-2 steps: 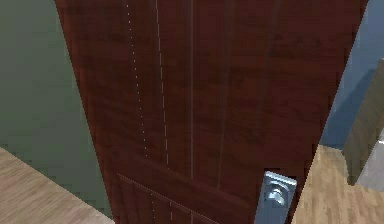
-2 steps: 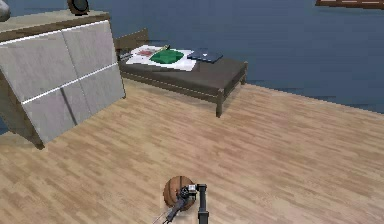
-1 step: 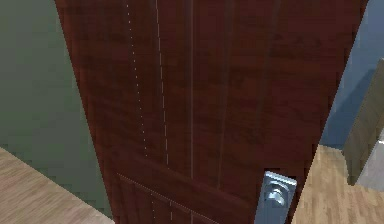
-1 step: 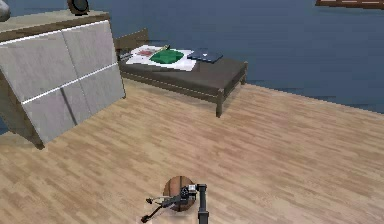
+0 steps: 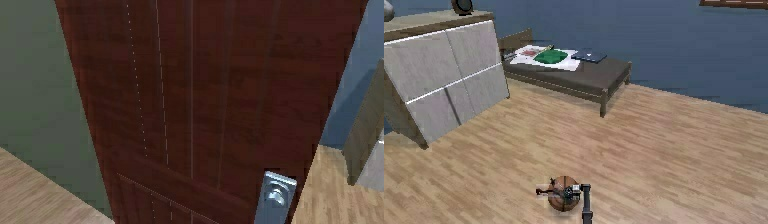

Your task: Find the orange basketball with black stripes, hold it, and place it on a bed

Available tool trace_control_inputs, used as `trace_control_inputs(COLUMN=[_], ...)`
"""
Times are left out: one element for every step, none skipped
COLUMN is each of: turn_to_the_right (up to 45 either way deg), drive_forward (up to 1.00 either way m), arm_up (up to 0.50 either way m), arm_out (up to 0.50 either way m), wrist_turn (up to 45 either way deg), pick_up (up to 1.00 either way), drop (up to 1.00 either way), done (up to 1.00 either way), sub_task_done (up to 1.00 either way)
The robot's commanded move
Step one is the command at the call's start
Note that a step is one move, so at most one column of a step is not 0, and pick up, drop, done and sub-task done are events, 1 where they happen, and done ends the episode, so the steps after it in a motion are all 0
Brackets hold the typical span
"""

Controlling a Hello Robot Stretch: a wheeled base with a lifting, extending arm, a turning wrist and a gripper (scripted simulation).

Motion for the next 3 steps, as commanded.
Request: trace_control_inputs(turn_to_the_right=[0.0,0.0,0.0], drive_forward=[0.00,0.00,0.00], arm_up=[0.00,-0.30,0.00], arm_out=[0.00,0.00,0.00], wrist_turn=[27.0,0.0,0.0], pick_up=[0.00,0.00,1.00], drop=[0.00,0.00,0.00], done=[0.00,0.00,0.00], sub_task_done=[0.00,0.00,0.00])
